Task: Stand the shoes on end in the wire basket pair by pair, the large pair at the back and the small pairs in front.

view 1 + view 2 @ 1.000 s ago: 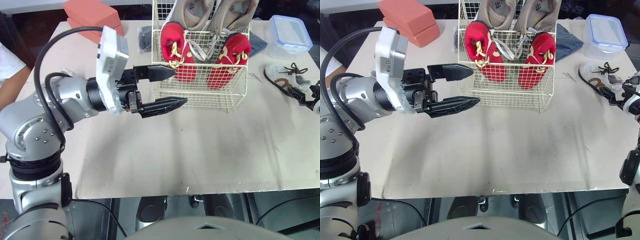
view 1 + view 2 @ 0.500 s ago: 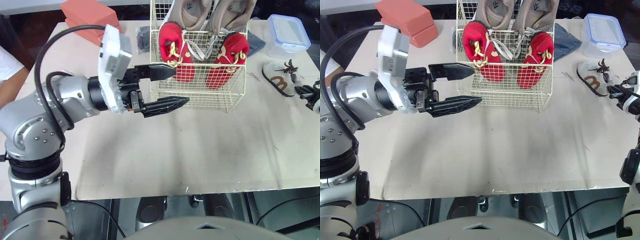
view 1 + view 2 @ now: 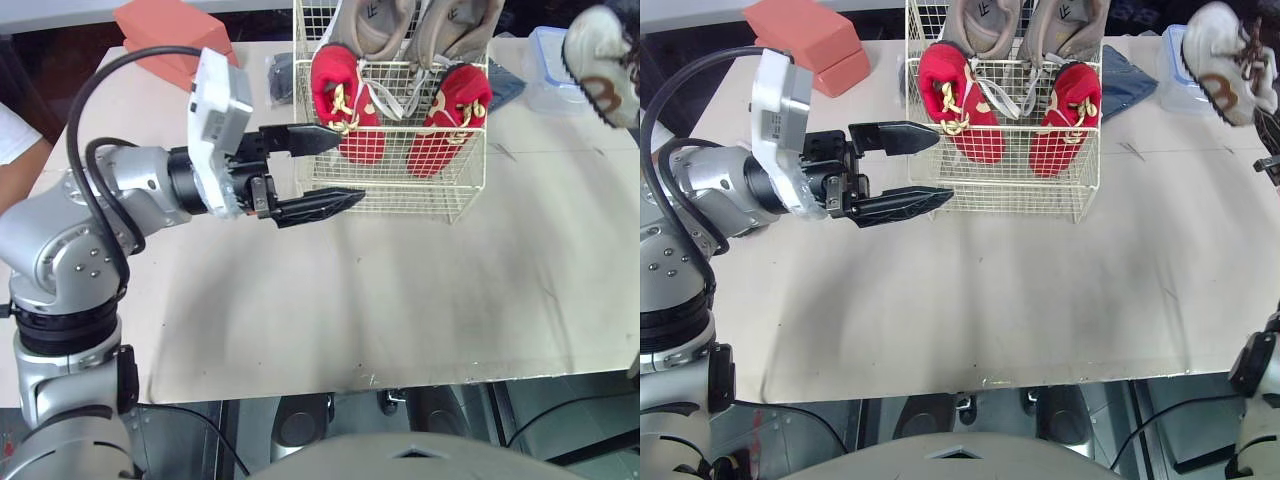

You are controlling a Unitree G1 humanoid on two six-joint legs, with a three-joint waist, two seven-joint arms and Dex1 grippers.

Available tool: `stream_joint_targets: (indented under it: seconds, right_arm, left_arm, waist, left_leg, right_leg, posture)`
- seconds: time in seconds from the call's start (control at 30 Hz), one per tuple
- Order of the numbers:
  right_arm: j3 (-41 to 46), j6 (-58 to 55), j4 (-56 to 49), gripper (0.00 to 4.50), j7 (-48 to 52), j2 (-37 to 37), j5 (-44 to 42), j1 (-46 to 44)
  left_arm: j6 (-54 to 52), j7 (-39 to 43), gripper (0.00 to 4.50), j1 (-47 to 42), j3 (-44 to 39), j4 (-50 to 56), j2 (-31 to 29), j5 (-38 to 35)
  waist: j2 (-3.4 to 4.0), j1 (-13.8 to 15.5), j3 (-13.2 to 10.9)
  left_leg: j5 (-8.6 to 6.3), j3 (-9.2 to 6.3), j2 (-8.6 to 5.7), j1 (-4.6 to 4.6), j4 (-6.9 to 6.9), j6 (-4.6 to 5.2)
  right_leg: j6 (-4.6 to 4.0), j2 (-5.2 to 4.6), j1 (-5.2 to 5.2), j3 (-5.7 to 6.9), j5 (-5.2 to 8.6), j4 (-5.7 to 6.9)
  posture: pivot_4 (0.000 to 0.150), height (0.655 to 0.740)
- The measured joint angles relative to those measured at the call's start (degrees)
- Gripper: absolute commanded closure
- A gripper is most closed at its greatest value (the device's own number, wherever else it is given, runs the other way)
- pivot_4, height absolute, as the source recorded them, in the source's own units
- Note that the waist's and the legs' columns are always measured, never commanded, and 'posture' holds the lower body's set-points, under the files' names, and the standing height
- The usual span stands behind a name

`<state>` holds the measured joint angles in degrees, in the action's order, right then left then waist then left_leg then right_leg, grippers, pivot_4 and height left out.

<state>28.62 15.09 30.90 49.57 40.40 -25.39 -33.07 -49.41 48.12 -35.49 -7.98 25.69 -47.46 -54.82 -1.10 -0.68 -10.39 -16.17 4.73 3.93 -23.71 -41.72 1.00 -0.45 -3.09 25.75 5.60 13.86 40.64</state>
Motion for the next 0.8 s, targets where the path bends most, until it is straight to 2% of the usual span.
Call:
stream_joint_targets:
  seconds: [0.03, 0.17, 0.3, 0.4, 0.57, 0.7, 0.8]
  right_arm:
    - [-0.9, 0.3, -8.4, 4.48, -1.5, -1.7, -0.7, 1.1]
    - [-4.8, 0.0, -27.0, 4.48, -4.6, -3.2, -1.0, 1.7]
    - [-10.6, 1.2, -35.7, 4.48, -1.5, -2.8, -0.1, 2.9]
    - [-14.6, 2.7, -37.6, 4.48, 3.3, -1.2, 0.8, 3.9]
    - [-20.0, 12.6, -38.1, 4.48, 16.0, 4.0, 2.5, 5.0]
    - [-25.2, 21.9, -35.3, 4.48, 24.8, 5.4, 3.5, 4.7]
    - [-28.6, 26.7, -32.6, 4.48, 27.7, 5.2, 5.0, 1.8]
  left_arm:
    - [0.3, 0.8, 0.0, 0.1, 0.0, -0.9, -0.5, 0.9]
    - [1.8, 3.2, 0.0, 0.2, -0.3, -3.7, -1.1, 2.8]
    - [3.4, 5.4, 0.0, 0.2, -0.5, -7.2, -2.3, 4.5]
    - [4.3, 7.2, 0.0, 0.2, -0.6, -8.6, -2.9, 5.4]
    - [4.9, 9.7, 0.0, 1.2, -3.2, -9.5, -5.1, 5.9]
    - [4.3, 10.9, 0.0, 4.5, -4.5, -9.2, -5.7, 5.0]
    - [3.3, 11.0, 0.0, 5.6, -3.7, -7.3, -5.1, 3.9]
  waist:
    - [0.07, 0.0, 0.0]
    - [0.12, 0.2, -0.1]
    - [0.11, 0.6, -0.1]
    - [0.11, 1.0, -0.1]
    - [0.11, 1.5, -0.1]
    - [0.11, 1.4, -0.1]
    - [0.1, 1.4, -0.1]
  left_leg:
    - [0.0, 0.05, 0.04, 0.01, 0.01, -0.01]
    - [0.01, 0.06, 0.05, -0.01, 0.05, -0.02]
    - [0.0, 0.06, 0.02, -0.02, 0.04, 0.0]
    - [-0.01, 0.06, 0.01, -0.05, 0.05, 0.01]
    - [0.0, 0.02, 0.04, -0.05, 0.27, 0.01]
    - [0.0, 0.06, 0.12, -0.07, 0.34, 0.01]
    - [0.0, 0.08, 0.12, -0.06, 0.34, 0.01]
  right_leg:
    - [0.0, 0.01, 0.05, -0.04, 0.0, 0.02]
    - [-0.01, 0.08, 0.06, 0.02, 0.0, -0.03]
    - [0.0, 0.08, 0.06, 0.04, 0.0, -0.07]
    - [-0.01, 0.08, 0.06, 0.05, 0.0, -0.12]
    - [-0.01, 0.15, 0.05, 0.11, 0.0, -0.37]
    - [0.0, 0.19, 0.03, 0.11, -0.02, -0.57]
    - [0.0, 0.19, 0.03, 0.1, -0.02, -0.58]
  posture:
    - [0.15, 0.686]
    - [0.15, 0.686]
    - [0.15, 0.686]
    - [0.15, 0.686]
    - [0.15, 0.686]
    - [0.15, 0.686]
    - [0.15, 0.686]
